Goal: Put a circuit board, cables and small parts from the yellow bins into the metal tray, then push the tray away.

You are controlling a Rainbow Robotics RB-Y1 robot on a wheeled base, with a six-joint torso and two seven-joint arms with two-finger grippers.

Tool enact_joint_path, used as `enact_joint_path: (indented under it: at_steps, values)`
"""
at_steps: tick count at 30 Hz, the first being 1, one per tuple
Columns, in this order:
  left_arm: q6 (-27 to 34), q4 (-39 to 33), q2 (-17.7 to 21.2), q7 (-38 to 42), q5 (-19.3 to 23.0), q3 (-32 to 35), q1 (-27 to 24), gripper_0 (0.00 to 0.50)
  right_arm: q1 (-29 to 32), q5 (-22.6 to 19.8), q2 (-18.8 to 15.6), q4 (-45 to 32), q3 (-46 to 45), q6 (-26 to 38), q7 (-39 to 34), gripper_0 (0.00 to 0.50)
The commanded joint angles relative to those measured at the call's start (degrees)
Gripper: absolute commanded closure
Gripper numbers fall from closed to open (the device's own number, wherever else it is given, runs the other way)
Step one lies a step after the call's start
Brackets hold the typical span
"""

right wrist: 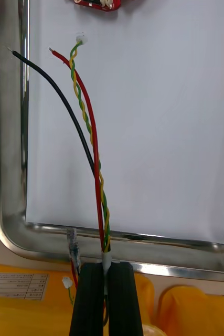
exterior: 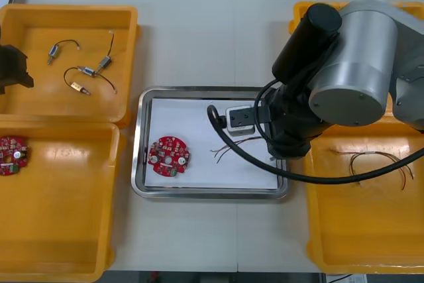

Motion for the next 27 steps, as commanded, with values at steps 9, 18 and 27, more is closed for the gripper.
enact_joint_path:
  at_steps: [9,18,27]
  values:
    - [-3.0,7.8,2.0,7.2,-2.4,-5.6,-9.6,0.000,-1.9,4.9,3.3,2.5,7.6,-4.9,0.3,0.500]
    - [-8.7,8.1,-0.2,21.4,-3.4,-10.9,-10.2,0.000,-1.2,7.5,7.5,6.7,9.3,-4.8,0.7,0.500]
    - [-12.4,14.9,-6.3,25.7,-9.7,-10.8,-13.2,0.000,-0.4,9.4,8.4,7.7,12.2,-6.5,0.0,0.500]
